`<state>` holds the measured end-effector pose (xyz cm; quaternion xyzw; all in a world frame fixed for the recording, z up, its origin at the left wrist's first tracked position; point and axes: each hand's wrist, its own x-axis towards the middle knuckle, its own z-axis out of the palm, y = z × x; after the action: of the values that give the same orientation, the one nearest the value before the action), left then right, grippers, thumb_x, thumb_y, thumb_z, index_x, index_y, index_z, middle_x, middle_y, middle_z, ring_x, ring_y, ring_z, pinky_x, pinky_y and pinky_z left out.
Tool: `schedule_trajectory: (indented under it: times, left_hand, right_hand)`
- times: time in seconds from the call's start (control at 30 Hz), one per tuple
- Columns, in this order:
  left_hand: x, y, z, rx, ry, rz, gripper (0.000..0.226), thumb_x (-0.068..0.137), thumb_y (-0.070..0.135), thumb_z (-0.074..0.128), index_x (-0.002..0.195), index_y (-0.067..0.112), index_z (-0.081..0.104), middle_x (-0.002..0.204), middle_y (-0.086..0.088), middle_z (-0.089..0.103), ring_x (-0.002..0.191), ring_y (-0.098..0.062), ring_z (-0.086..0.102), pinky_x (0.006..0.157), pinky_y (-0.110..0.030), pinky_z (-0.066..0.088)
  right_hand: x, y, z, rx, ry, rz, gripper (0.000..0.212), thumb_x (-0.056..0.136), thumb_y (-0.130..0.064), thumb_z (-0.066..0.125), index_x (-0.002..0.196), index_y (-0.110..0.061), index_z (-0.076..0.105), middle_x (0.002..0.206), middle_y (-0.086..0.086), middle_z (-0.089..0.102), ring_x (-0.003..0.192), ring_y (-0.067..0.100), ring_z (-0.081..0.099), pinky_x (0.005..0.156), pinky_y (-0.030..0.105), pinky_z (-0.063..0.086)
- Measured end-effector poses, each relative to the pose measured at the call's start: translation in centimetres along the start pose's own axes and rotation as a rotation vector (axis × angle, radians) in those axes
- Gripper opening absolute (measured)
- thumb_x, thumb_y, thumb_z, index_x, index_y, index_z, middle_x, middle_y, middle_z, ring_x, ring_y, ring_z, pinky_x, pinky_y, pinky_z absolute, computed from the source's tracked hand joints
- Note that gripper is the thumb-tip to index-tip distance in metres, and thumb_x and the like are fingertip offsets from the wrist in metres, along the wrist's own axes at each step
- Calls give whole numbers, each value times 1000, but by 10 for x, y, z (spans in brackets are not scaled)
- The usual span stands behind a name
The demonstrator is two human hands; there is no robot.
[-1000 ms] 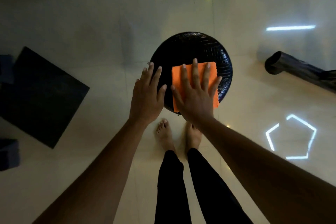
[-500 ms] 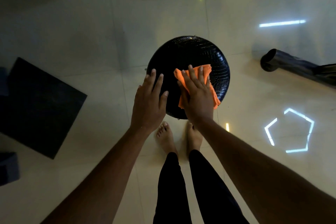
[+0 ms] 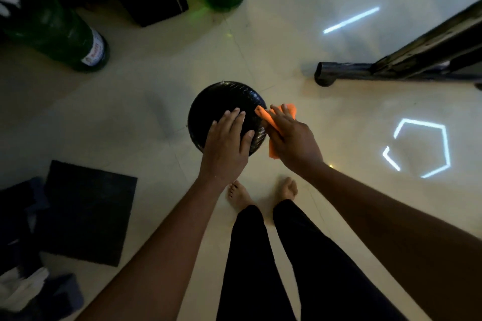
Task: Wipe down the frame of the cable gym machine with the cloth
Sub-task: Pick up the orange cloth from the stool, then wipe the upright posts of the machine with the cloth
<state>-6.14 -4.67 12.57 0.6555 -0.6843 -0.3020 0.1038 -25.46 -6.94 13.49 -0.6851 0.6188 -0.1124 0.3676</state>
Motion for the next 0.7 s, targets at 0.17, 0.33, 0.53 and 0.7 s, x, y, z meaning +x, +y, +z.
schedule_trajectory:
  times: [0.17,0.33,0.53,0.7]
  left_hand:
    - [10,109,-36,99,13,223,54,114,41,43,158,12,48,165,-8,46,156,-27,36,130,-52,25]
    - [18,244,-49,135,40,419,50,112,40,49,153,11,53,158,-10,52,147,-29,47,122,-56,38]
    - [10,446,-44,154,126,601,53,111,43,46,153,11,53,156,-9,55,144,-26,51,122,-49,41]
    - [3,623,-62,162,258,730,53,112,45,46,154,13,54,158,-8,55,146,-25,49,124,-46,39]
  right_hand:
    - [-54,4,-109,44,190,78,48,113,-47,52,158,-32,54,166,0,51,160,22,36,123,45,40]
    - [-120,34,-230,60,348,101,46,113,-50,51,154,-32,58,158,0,59,139,27,62,105,46,57]
    - [-220,93,-389,87,523,53,51,112,-51,50,157,-28,54,153,5,63,134,28,64,109,52,56]
    - [-291,131,-539,6,696,-56,49,112,-49,51,157,-29,55,151,7,64,127,27,68,104,47,58]
